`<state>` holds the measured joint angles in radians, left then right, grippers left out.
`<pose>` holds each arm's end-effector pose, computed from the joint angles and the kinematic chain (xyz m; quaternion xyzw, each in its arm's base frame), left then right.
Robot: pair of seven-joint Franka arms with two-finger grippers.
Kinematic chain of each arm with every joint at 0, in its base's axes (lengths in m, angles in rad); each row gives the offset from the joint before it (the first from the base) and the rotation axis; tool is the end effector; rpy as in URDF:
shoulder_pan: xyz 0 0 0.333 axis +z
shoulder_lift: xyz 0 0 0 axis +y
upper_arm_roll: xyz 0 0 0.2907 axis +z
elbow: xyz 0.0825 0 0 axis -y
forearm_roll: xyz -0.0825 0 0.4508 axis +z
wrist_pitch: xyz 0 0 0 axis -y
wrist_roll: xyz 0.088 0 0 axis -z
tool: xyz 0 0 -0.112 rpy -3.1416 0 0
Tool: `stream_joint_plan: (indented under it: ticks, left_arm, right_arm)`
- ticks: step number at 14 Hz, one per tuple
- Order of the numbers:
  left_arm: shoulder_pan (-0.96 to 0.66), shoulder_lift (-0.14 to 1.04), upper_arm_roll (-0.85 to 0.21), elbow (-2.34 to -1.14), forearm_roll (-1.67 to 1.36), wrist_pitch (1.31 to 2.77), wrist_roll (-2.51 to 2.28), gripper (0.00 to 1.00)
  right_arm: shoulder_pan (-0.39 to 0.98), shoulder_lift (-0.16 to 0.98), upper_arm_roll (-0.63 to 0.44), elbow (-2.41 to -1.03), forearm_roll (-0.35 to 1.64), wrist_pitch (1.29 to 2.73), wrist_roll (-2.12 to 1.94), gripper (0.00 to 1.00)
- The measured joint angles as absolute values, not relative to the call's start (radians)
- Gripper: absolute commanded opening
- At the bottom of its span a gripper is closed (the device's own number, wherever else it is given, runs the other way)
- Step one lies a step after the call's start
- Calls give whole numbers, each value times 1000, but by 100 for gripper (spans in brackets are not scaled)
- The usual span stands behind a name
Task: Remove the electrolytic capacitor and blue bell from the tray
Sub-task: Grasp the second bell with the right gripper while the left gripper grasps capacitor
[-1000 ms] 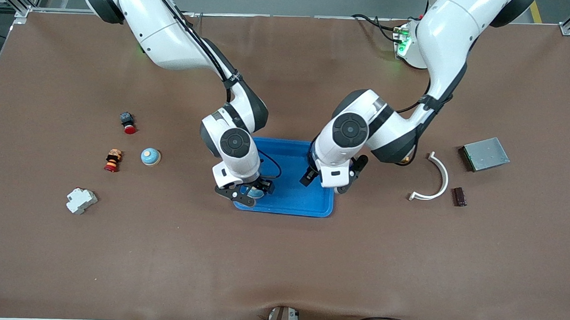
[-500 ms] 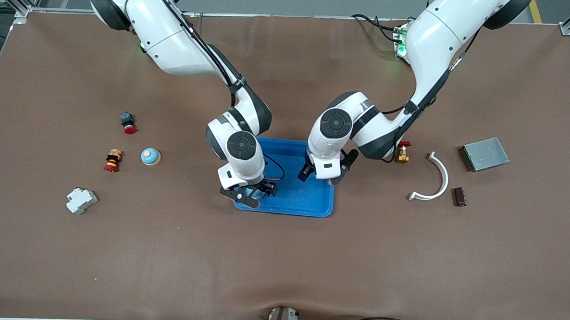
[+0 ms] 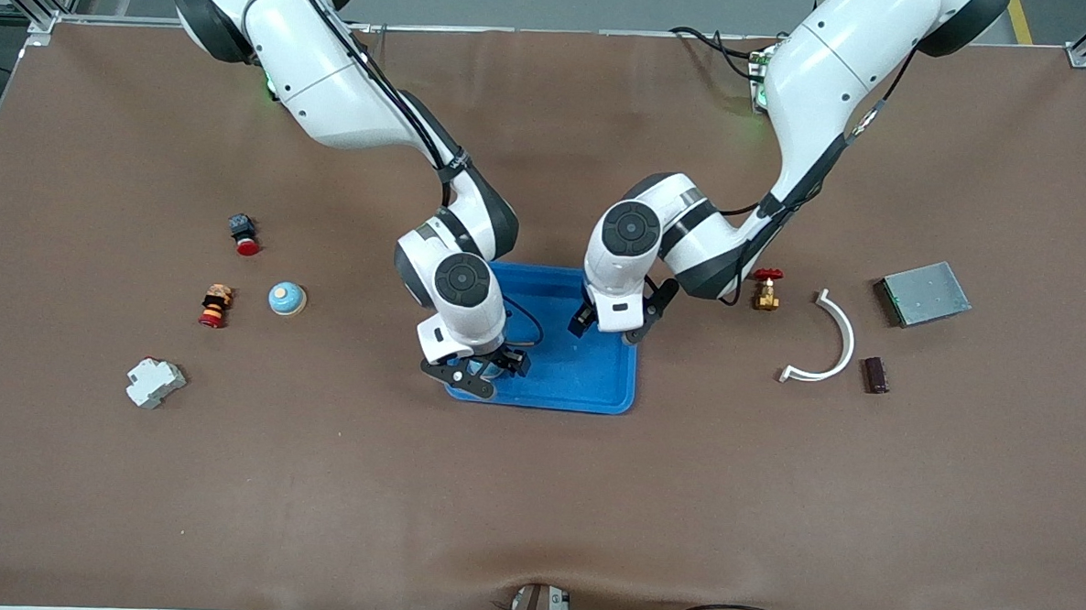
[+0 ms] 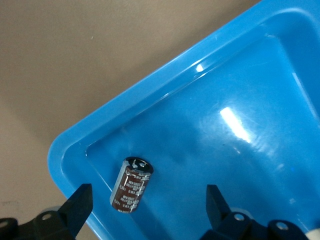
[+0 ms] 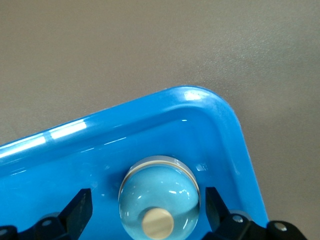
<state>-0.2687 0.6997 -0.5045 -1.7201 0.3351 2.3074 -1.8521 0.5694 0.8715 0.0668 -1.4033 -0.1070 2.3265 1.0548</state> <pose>0.5171 -0.4742 0.1499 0.8890 0.4564 -0.0359 0.0061 0.6223 0.4477 0.1219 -0.9822 0.1850 -0.0290 0.0105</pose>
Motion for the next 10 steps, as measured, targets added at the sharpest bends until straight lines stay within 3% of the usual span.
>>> stream_joint_plan:
  ticks: [2,5,6,10]
  left_arm:
    - [-278,709,-504,-1730,348,2320,-1870,100]
    - [-282,714,-504,-1740,353,2327,-1874,100]
    - [-283,714,-504,-1742,354,2329,-1874,100]
    - [-289,715,-504,-1752,357,2343,-1874,100]
  right_arm:
    - [570,872,67,-1403,-117,2326,1056,64]
    - [570,872,67,-1403,-120,2326,1059,5]
    - [570,872,67,-1401,-120,2326,1069,0]
    - [573,873,67,-1399,-121,2326,1116,0]
